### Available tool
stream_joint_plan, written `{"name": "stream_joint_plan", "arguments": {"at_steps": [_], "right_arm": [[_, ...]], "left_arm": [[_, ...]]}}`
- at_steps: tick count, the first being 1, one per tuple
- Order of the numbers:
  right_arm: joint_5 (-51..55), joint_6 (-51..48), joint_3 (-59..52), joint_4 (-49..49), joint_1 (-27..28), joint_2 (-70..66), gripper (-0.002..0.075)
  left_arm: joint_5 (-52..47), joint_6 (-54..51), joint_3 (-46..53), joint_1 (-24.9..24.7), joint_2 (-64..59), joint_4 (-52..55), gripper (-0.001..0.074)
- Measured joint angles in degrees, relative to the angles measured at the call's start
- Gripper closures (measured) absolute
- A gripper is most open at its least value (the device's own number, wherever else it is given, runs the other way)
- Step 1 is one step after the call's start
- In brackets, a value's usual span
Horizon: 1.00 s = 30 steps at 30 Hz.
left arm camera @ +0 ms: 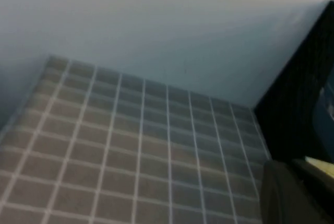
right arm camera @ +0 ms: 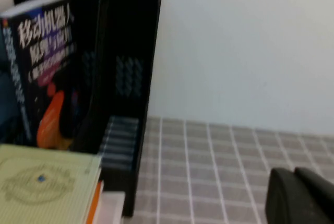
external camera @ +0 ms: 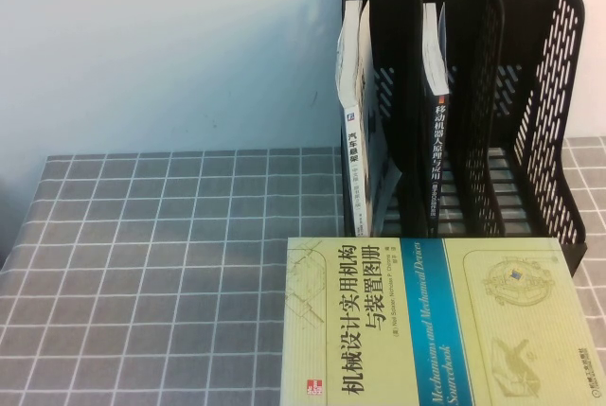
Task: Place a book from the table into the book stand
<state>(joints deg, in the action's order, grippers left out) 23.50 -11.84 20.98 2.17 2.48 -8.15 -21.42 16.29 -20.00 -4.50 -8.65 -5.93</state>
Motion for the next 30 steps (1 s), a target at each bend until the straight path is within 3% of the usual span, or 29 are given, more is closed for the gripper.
{"name": "stream_joint_plan", "arguments": {"at_steps": [5, 12, 16, 23, 30], "right_arm": [[13.64, -1.56, 9.58, 5.99, 0.0, -14.84, 0.0729], [18.36, -14.42, 14.44, 18.87, 0.0, -40.75, 0.0729], [15.7, -20.66, 14.99, 26.91, 0.0, -53.22, 0.0729], [11.48, -29.84, 15.09, 37.42, 0.0, -64.01, 0.0729], [10.94, -36.48, 15.09, 46.04, 0.0, -66.62, 0.0729]], "left_arm": [[-8.66, -6.04, -6.32, 0.0, -13.0, -16.55, 0.0735], [-12.0, -46.88, -6.85, 0.0, -31.93, -59.13, 0.0735], [-11.66, -56.64, -6.85, 0.0, -40.62, -74.32, 0.0735], [-11.74, -60.07, -6.85, 0.0, -52.26, -82.43, 0.0735], [-22.2, -67.19, -6.96, 0.0, -62.96, -89.04, 0.0708]]}}
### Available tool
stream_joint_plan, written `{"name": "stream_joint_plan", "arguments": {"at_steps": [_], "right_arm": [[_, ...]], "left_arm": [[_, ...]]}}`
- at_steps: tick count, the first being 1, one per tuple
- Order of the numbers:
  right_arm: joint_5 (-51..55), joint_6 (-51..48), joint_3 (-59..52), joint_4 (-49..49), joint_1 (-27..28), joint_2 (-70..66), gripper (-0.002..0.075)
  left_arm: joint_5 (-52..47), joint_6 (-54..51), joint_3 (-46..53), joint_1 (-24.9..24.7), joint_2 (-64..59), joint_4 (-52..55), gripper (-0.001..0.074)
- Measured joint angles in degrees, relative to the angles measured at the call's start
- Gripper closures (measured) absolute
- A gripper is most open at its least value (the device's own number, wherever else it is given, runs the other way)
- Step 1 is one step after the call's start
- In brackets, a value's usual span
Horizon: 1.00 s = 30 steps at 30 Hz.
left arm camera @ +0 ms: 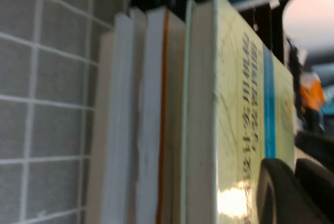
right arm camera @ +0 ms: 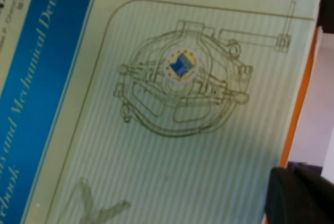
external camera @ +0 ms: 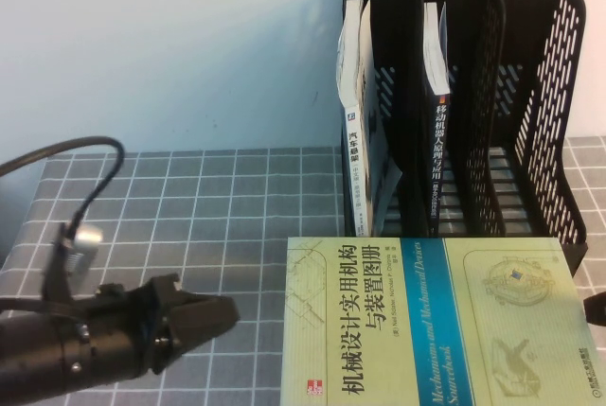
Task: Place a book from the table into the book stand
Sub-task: Push book with right arm
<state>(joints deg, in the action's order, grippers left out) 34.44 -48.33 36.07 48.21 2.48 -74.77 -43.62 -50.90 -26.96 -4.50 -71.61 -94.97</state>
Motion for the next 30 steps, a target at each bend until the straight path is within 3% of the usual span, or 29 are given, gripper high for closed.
{"name": "stream_joint_plan", "arguments": {"at_steps": [3, 8, 11, 17, 30], "right_arm": [[0.0, -1.7, 0.09, 2.31, 0.0, -0.54, 0.0729], [-0.17, -2.5, 0.21, 4.32, -0.87, -0.8, 0.0729], [-1.46, -2.7, 0.21, 4.21, -2.35, -0.8, 0.0729], [-3.73, -2.81, 0.43, 4.21, -3.96, -0.39, 0.0729], [-3.09, -3.01, 1.26, 5.39, -4.12, -3.8, 0.0729]], "left_arm": [[-5.15, -3.45, -0.63, 0.0, -5.41, -1.44, 0.0601], [-9.31, -7.27, -1.65, 0.0, -12.91, -1.81, 0.0288], [-10.83, -9.4, -1.74, 0.0, -15.88, -2.02, 0.0168], [-10.97, -11.8, -1.74, 0.0, -18.87, -2.15, 0.012], [-12.06, -12.76, -1.99, 0.0, -19.23, -2.37, 0.0117]]}}
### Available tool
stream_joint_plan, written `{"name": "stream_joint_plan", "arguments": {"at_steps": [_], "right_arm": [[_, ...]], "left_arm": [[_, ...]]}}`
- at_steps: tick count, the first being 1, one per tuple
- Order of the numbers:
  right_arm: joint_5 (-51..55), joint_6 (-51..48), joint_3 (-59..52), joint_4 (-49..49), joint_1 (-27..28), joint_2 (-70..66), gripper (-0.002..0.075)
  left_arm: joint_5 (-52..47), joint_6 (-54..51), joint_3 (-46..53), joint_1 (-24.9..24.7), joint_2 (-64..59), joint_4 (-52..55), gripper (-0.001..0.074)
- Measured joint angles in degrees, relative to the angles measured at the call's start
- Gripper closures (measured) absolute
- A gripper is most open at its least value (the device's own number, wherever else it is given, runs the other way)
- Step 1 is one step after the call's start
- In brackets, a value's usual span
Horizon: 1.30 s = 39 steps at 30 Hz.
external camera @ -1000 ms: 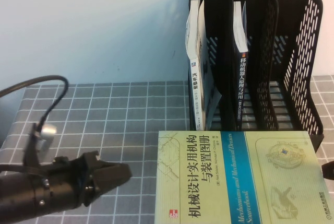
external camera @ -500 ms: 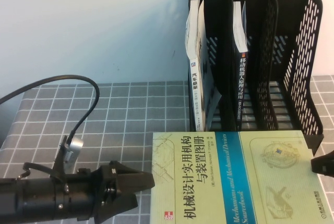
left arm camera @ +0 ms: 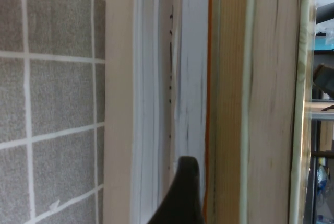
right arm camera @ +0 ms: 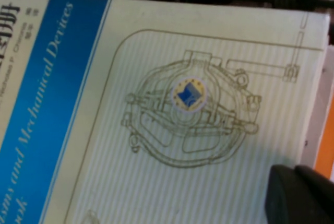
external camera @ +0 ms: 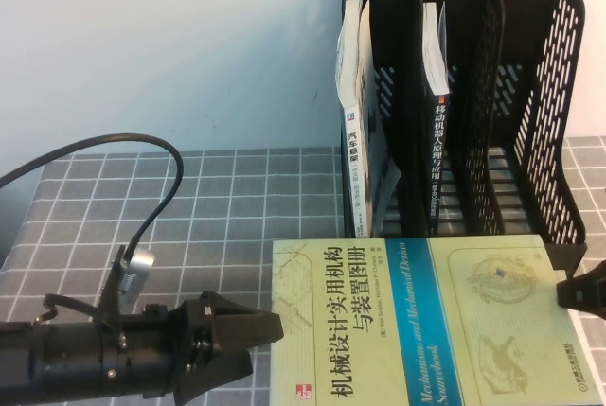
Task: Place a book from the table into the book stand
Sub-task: Push book with right arm, then pick up the book with your left arm
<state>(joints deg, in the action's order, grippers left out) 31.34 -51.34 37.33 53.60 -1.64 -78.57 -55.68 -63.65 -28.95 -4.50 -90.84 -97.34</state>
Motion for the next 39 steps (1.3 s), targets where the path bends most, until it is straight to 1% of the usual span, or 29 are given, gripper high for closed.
{"name": "stream_joint_plan", "arguments": {"at_steps": [3, 11, 17, 20, 24, 32, 34, 37, 38, 39], "right_arm": [[0.22, -0.52, 0.26, 2.33, -0.43, -0.81, 0.0729], [-0.71, -0.61, 0.29, 6.84, -5.84, -2.25, 0.0729], [-0.6, -0.61, 0.29, 7.67, -6.34, -2.25, 0.0728], [-0.51, -0.37, 0.29, 7.67, -6.34, -2.25, 0.0728], [0.0, -0.37, 0.03, 8.64, -6.34, -2.34, 0.0728], [-2.88, -4.0, -4.41, 16.68, -6.39, -1.89, 0.0728], [-2.99, -4.69, -4.66, 17.38, -6.39, -1.8, 0.0728], [-2.99, -6.18, -4.74, 18.27, -6.39, -1.8, 0.0728], [-3.12, -6.69, -4.79, 18.62, -6.39, -1.8, 0.0728], [-3.12, -7.23, -4.79, 18.95, -6.39, -1.8, 0.0728]], "left_arm": [[-0.1, 0.0, -0.13, 0.0, 0.0, 0.0, 0.0117], [-0.14, 0.12, -0.13, 0.0, -0.09, 0.0, 0.0117], [-0.14, 0.12, -0.13, 0.0, -0.09, 0.0, 0.0118], [-0.14, -0.01, -0.13, 0.0, -0.09, 0.0, 0.0133], [-0.02, -0.23, -0.13, 0.0, -0.09, 0.0, 0.0176], [0.71, -0.49, -0.13, 0.0, -0.09, 0.0, 0.024], [1.09, -1.04, -0.13, 0.0, -0.09, 0.25, 0.0285], [1.91, -2.03, -0.13, 0.0, -0.12, 0.65, 0.0404], [1.63, -2.03, -0.13, 0.11, -0.12, 0.65, 0.0432], [1.37, -2.03, -0.13, 0.11, -0.12, 0.65, 0.0432]]}}
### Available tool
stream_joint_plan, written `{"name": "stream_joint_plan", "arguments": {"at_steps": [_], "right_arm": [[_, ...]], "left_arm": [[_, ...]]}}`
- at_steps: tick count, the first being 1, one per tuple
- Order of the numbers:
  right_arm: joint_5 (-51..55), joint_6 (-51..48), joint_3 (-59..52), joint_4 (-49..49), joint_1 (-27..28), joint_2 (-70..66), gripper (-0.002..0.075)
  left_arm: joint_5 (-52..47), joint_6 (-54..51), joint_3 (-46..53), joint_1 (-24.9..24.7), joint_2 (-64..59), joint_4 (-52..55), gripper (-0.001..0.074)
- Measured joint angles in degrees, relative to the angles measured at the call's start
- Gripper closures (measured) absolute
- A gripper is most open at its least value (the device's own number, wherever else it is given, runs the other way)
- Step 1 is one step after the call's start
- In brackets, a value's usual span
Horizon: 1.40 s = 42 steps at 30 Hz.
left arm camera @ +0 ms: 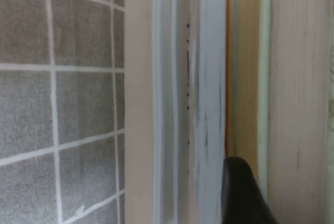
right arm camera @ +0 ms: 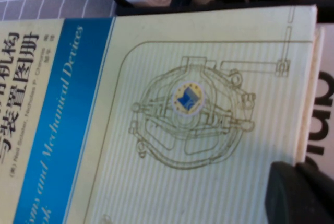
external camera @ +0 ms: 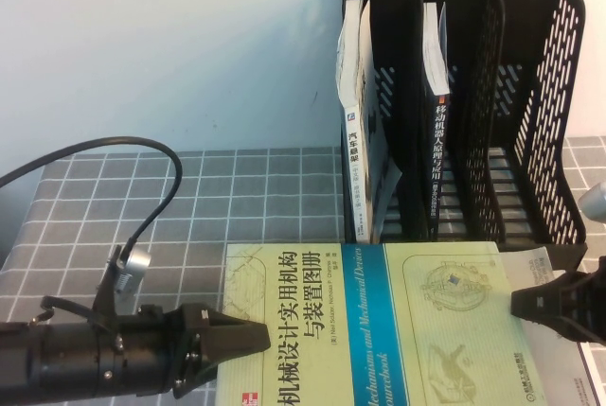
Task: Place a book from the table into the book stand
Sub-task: Pick up the book with your left arm, then place the book on the book shelf
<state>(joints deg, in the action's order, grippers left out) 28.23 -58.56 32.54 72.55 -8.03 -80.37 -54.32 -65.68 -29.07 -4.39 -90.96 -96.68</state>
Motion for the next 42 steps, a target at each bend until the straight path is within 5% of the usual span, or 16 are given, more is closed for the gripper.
{"name": "stream_joint_plan", "arguments": {"at_steps": [12, 19, 28, 33, 42], "right_arm": [[-0.55, -2.18, -1.43, -2.66, -0.48, 9.33, 0.0729], [-0.83, -2.31, -1.55, -5.01, -0.48, 16.07, 0.0729], [-2.19, -2.06, -1.65, -8.8, -0.48, 20.95, 0.0729], [-2.19, 5.87, -1.65, -18.12, -0.48, 22.36, 0.0729], [9.23, 15.17, 1.22, -27.25, -0.48, 22.72, 0.0729]], "left_arm": [[-9.32, 4.82, -2.06, 7.45, 3.85, 1.03, 0.0526], [-7.94, 12.32, -8.52, 6.98, 13.52, 3.54, 0.0539], [-3.71, 19.22, -20.14, 1.01, 21.44, 9.57, 0.0534], [1.87, 23.89, -26.13, -3.92, 22.06, 11.86, 0.0534], [18.89, 25.79, -31.97, -13.91, 22.05, 14.39, 0.0534]]}}
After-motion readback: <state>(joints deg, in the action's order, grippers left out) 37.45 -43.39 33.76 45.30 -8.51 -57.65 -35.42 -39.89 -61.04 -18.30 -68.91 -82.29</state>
